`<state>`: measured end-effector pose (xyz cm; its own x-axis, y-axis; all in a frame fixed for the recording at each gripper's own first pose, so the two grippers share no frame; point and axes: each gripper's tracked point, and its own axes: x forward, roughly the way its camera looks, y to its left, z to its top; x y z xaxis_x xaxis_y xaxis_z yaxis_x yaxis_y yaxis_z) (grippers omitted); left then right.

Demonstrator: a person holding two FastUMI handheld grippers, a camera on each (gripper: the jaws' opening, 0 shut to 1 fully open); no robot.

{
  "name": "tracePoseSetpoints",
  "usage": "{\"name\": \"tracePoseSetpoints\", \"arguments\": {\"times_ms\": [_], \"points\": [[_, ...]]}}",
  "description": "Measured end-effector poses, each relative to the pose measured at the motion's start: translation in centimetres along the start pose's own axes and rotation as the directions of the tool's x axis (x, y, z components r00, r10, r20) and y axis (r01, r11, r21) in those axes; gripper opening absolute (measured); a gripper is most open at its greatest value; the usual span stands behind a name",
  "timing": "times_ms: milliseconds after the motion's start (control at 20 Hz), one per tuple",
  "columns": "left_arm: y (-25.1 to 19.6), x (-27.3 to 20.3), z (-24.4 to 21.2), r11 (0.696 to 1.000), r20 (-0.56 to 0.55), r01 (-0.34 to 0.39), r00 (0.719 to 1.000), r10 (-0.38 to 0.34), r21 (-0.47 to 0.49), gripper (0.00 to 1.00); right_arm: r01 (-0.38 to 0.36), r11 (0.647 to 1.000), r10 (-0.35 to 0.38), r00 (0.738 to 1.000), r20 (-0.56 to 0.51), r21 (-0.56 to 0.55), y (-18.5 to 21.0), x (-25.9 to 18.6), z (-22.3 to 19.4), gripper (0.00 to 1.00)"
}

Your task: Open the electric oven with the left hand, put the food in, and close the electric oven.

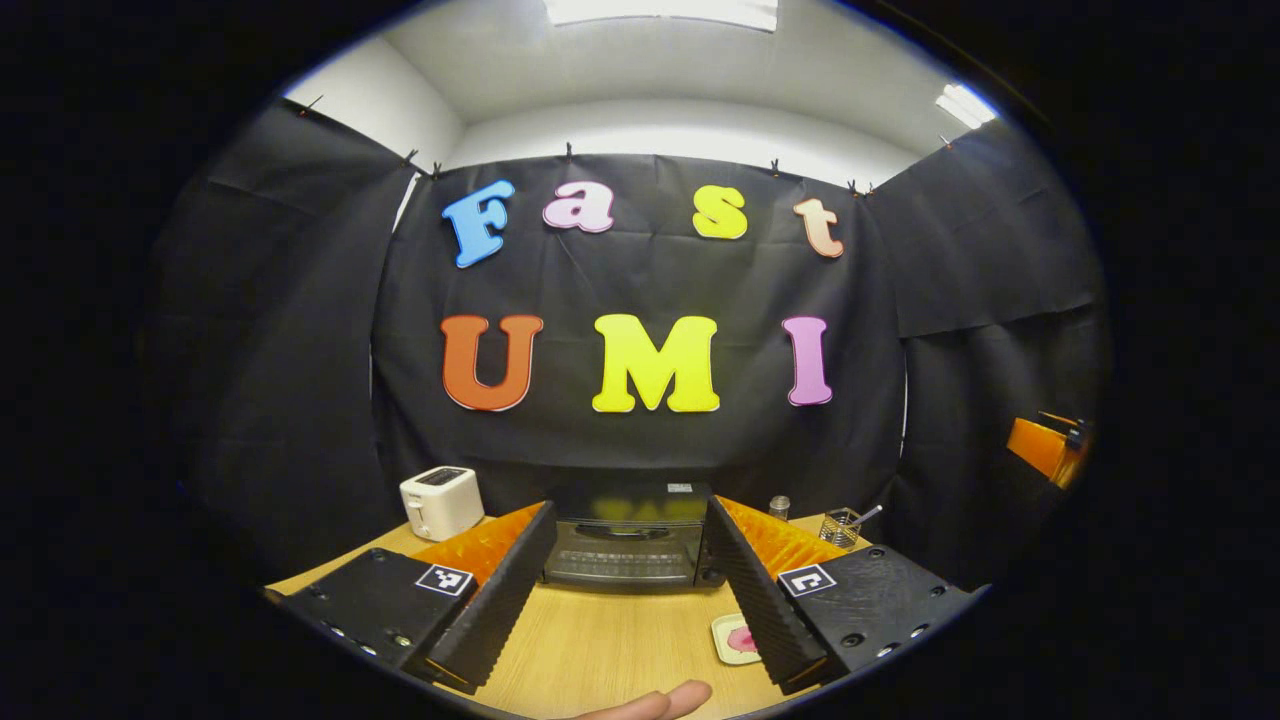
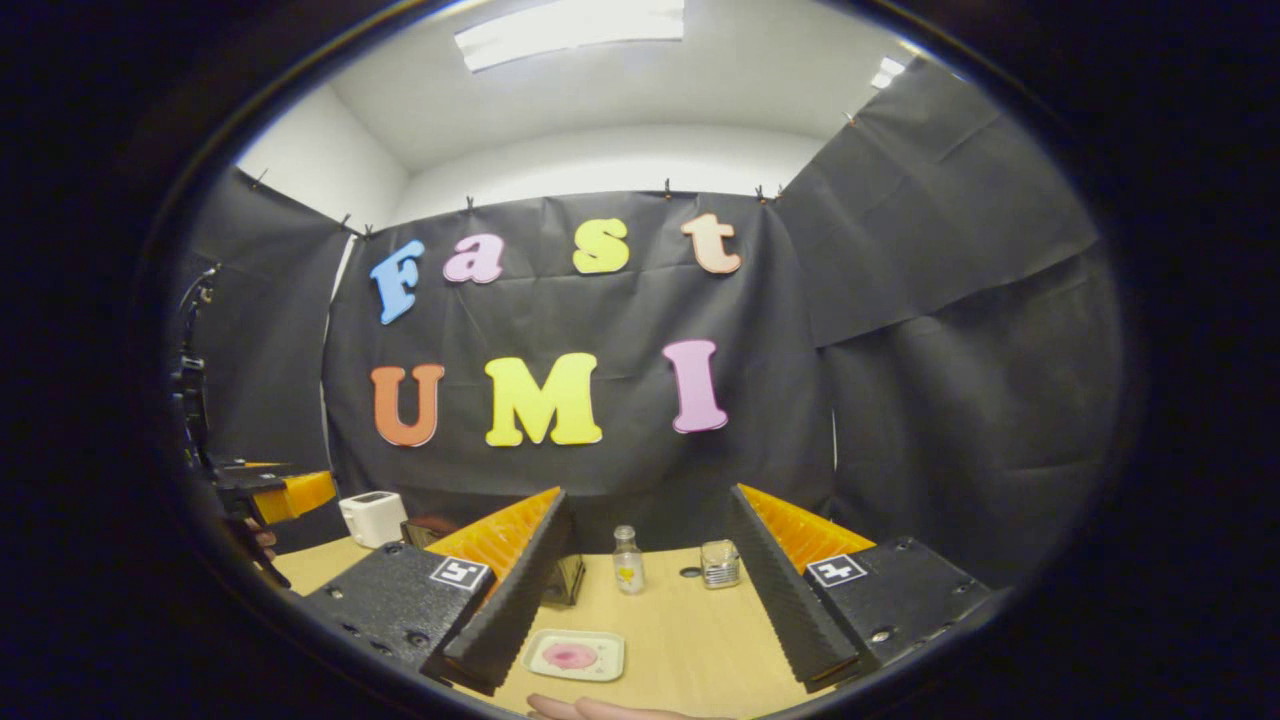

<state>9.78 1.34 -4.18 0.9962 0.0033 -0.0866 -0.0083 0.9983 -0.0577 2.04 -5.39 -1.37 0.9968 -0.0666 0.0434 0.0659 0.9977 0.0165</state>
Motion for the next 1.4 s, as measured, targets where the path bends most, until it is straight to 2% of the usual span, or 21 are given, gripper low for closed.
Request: {"name": "tracePoseSetpoints", "arguments": {"times_ms": [250, 300, 350, 400, 450, 500, 550, 600, 650, 700, 750, 800, 950, 1000, 1050, 1100, 1150, 1250, 1300, 1350, 1400], "points": [[0.4, 8.3, -4.4, 1.0, -0.146, 0.01, 0.989, -0.011, -0.004, 0.95, -0.006, 1.0, 0.005, 1.0, -0.007, -0.002, -1.3, 1.6, -1.3, 0.95], [0.4, 9.6, -5.5, 1.0, -0.17, 0.006, 0.985, -0.009, -0.015, 0.95, 0.001, 1.0, -0.001, 1.0, -0.009, -0.008, -1.7, 1.9, -1.6, 1.0], [0.1, 10.9, -6.7, 0.999, -0.194, 0.022, 0.981, -0.028, -0.033, 0.95, 0.003, 1.0, -0.003, 1.0, -0.01, -0.012, -2.0, 2.1, -1.8, 1.0], [-0.3, 12.1, -7.8, 0.998, -0.22, 0.034, 0.975, -0.044, -0.05, 0.95, 0.006, 1.0, -0.006, 1.0, -0.013, -0.014, -2.4, 2.3, -2.2, 1.0], [-0.2, 13.4, -8.7, 0.998, -0.237, 0.028, 0.971, -0.039, -0.052, 0.95, 0.008, 1.0, -0.008, 1.0, -0.019, -0.013, -2.7, 2.5, -2.7, 0.94], [-0.1, 14.7, -9.3, 0.998, -0.247, 0.026, 0.968, -0.037, -0.049, 0.96, 0.01, 1.0, -0.01, 1.0, -0.028, -0.011, -3.2, 2.7, -3.1, 1.0], [-0.1, 16.0, -9.8, 0.998, -0.257, 0.031, 0.965, -0.043, -0.051, 0.95, 0.01, 1.0, -0.01, 0.999, -0.033, -0.004, -3.6, 2.9, -3.5, 0.95], [-0.1, 17.4, -10.6, 0.998, -0.271, 0.032, 0.961, -0.045, -0.053, 0.95, 0.006, 1.0, -0.006, 0.999, -0.032, 0.003, -4.0, 3.1, -3.7, 0.95], [0.0, 18.6, -11.1, 0.998, -0.279, 0.03, 0.959, -0.047, -0.064, 0.96, 0.0, 1.0, 0.0, 0.999, -0.032, -0.002, -4.2, 3.2, -3.9, 1.0], [0.0, 19.9, -11.7, 0.997, -0.295, 0.023, 0.954, -0.044, -0.075, 0.95, -0.001, 1.0, 0.0, 0.999, -0.036, -0.018, -4.6, 3.4, -4.4, 0.94], [0.0, 21.0, -12.4, 0.996, -0.318, 0.015, 0.947, -0.042, -0.089, 0.96, 0.004, 0.999, -0.006, 0.999, -0.035, -0.035, -5.0, 3.5, -4.6, 1.0], [-0.2, 22.1, -13.0, 0.995, -0.337, 0.022, 0.94, -0.054, -0.098, 0.96, 0.01, 0.999, -0.012, 0.999, -0.031, -0.05, -5.4, 3.5, -4.7, 0.95], [1.0, 24.4, -14.7, 0.997, -0.363, -0.02, 0.932, -0.009, -0.078, 0.95, 0.018, 0.997, -0.019, 1.0, -0.022, -0.078, -6.3, 3.5, -5.1, 0.95], [1.2, 24.8, -15.4, 0.997, -0.381, -0.031, 0.925, -0.001, -0.076, 0.95, 0.018, 0.997, -0.019, 1.0, -0.021, -0.077, -6.4, 3.5, -5.1, 1.0], [0.9, 25.2, -16.3, 0.996, -0.403, -0.021, 0.915, -0.016, -0.088, 0.95, 0.018, 0.997, -0.02, 0.999, -0.025, -0.076, -6.7, 3.5, -5.3, 0.95], [0.7, 25.3, -16.8, 0.995, -0.42, -0.019, 0.907, -0.023, -0.096, 0.95, 0.017, 0.997, -0.02, 0.999, -0.029, -0.075, -6.8, 3.6, -5.5, 0.95], [1.1, 25.8, -16.3, 0.997, -0.389, -0.024, 0.921, -0.005, -0.068, 0.96, 0.017, 0.997, -0.02, 0.999, -0.032, -0.074, -7.0, 3.7, -5.6, 0.95], [1.2, 25.9, -16.9, 0.999, -0.395, -0.021, 0.919, 0.008, -0.029, 0.95, 0.016, 0.997, -0.019, 0.999, -0.041, -0.07, -7.0, 3.9, -6.0, 0.95], [1.7, 26.2, -17.2, 1.0, -0.383, -0.025, 0.923, 0.029, 0.015, 0.95, 0.016, 0.998, -0.019, 0.999, -0.047, -0.067, -7.0, 3.9, -6.3, 1.0], [2.1, 26.2, -17.6, 0.997, -0.385, -0.033, 0.921, 0.056, 0.065, 0.95, 0.014, 0.998, -0.017, 0.998, -0.053, -0.064, -7.0, 3.9, -6.4, 1.0], [2.1, 26.2, -17.2, 0.996, -0.365, -0.027, 0.929, 0.056, 0.086, 0.95, 0.011, 0.998, -0.014, 0.998, -0.055, -0.061, -6.8, 3.8, -6.4, 1.0]]}}
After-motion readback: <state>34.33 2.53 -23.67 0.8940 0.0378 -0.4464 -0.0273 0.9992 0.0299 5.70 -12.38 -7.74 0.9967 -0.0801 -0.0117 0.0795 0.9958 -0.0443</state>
